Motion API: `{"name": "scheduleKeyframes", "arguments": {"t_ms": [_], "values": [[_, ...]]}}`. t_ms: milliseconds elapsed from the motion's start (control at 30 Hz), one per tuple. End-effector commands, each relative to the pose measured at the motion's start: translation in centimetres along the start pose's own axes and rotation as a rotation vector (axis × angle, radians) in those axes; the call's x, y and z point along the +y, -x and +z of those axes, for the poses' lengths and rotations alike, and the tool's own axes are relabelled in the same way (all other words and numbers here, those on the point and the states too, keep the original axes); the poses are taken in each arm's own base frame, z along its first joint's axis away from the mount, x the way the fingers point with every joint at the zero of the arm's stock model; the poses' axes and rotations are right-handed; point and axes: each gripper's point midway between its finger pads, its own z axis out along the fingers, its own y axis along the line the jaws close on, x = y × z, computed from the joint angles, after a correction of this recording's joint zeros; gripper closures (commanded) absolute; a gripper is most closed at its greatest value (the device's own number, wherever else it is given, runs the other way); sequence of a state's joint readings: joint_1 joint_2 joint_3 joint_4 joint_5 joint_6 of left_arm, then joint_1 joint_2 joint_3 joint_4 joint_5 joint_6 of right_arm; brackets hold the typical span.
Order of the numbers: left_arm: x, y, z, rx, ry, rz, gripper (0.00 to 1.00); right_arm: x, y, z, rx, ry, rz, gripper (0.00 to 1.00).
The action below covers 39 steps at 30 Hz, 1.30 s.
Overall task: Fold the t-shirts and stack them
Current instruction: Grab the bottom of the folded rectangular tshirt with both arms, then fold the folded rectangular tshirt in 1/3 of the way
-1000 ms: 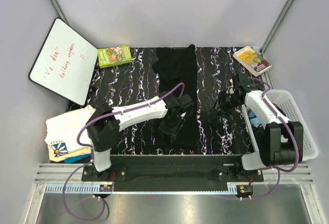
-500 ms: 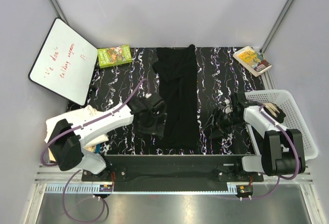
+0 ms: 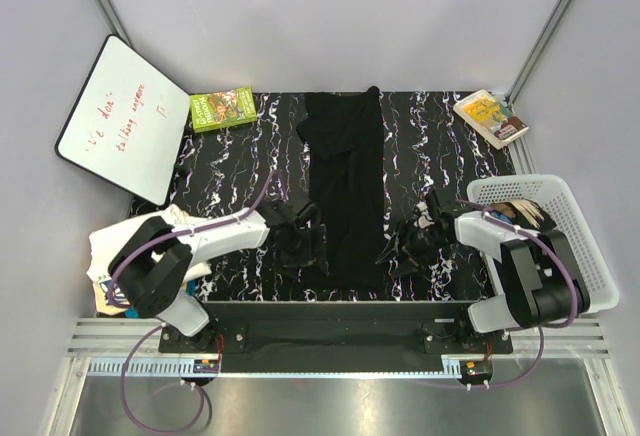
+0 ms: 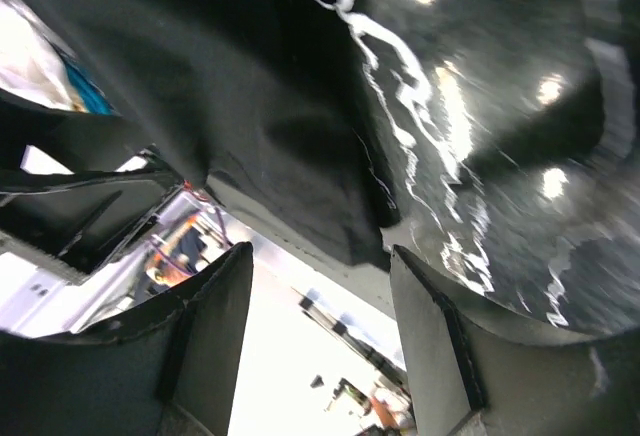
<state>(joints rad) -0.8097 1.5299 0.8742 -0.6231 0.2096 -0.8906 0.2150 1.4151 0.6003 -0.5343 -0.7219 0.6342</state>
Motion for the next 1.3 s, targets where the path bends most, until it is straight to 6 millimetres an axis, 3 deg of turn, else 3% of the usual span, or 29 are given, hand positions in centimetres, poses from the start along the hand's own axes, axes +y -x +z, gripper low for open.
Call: {"name": "scheduleKeyframes", "arguments": {"t_ms": [0,133,233,267,333,367,433,500,600,700,900,933,1033,1067,1100,1267], "values": [[-1.8,0.8,1.0,0.004,-0.075,-0.031,0.18,-0.3,0.0,2.7,0.012,-0.053,0.002,0.36],[-1.3,0.6,1.8,0.033,-0.055,-0.041,0.33,-1.6,-1.4,3.8,0.085,-0.133,0.046,0.37],[-1.2,0.5,2.4,0.047,-0.044,-0.039,0.54,-1.9,-2.1,4.3,0.125,-0.187,0.042,0.37],[-1.3,0.6,2.5,0.048,-0.046,-0.034,0.69,-1.8,-2.1,4.5,0.130,-0.198,0.036,0.37],[-1.3,0.7,2.6,0.053,-0.042,-0.033,0.86,-1.7,-1.7,4.8,0.118,-0.212,0.022,0.39],[-1.4,0.8,2.6,0.052,-0.043,-0.034,1.00,-1.6,-1.6,5.0,0.115,-0.215,0.011,0.44],[-1.4,0.8,2.5,0.051,-0.044,-0.038,1.00,-1.1,-1.4,5.2,0.116,-0.199,-0.006,0.67],[-1.3,0.6,2.1,0.048,-0.045,-0.037,1.00,-0.8,-2.1,5.0,0.146,-0.196,0.006,0.99],[-0.8,-0.1,0.7,0.053,-0.026,-0.046,1.00,-1.0,-2.6,3.4,0.148,-0.256,-0.012,1.00],[-1.4,-0.5,-1.4,0.045,-0.059,-0.032,1.00,0.6,-3.0,1.1,0.121,-0.264,-0.065,1.00],[-3.8,2.1,-7.3,-0.059,-0.077,0.031,1.00,7.6,-2.6,-2.6,0.056,-0.110,-0.171,1.00],[-5.1,3.2,-8.8,-0.097,-0.111,0.055,1.00,9.4,-2.1,-3.2,0.031,-0.078,-0.196,1.00],[-6.4,6.0,-10.9,-0.150,-0.136,0.057,1.00,12.3,-0.4,-4.0,-0.009,-0.048,-0.236,1.00],[-6.3,7.2,-11.4,-0.166,-0.140,0.041,1.00,12.4,0.2,-4.0,-0.020,-0.063,-0.245,1.00],[-6.2,8.0,-11.8,-0.177,-0.142,0.044,1.00,13.8,1.2,-4.7,-0.052,-0.055,-0.269,1.00],[-6.0,14.3,-12.9,-0.230,-0.158,0.008,1.00,14.8,7.3,-5.1,-0.134,-0.108,-0.289,1.00]]}}
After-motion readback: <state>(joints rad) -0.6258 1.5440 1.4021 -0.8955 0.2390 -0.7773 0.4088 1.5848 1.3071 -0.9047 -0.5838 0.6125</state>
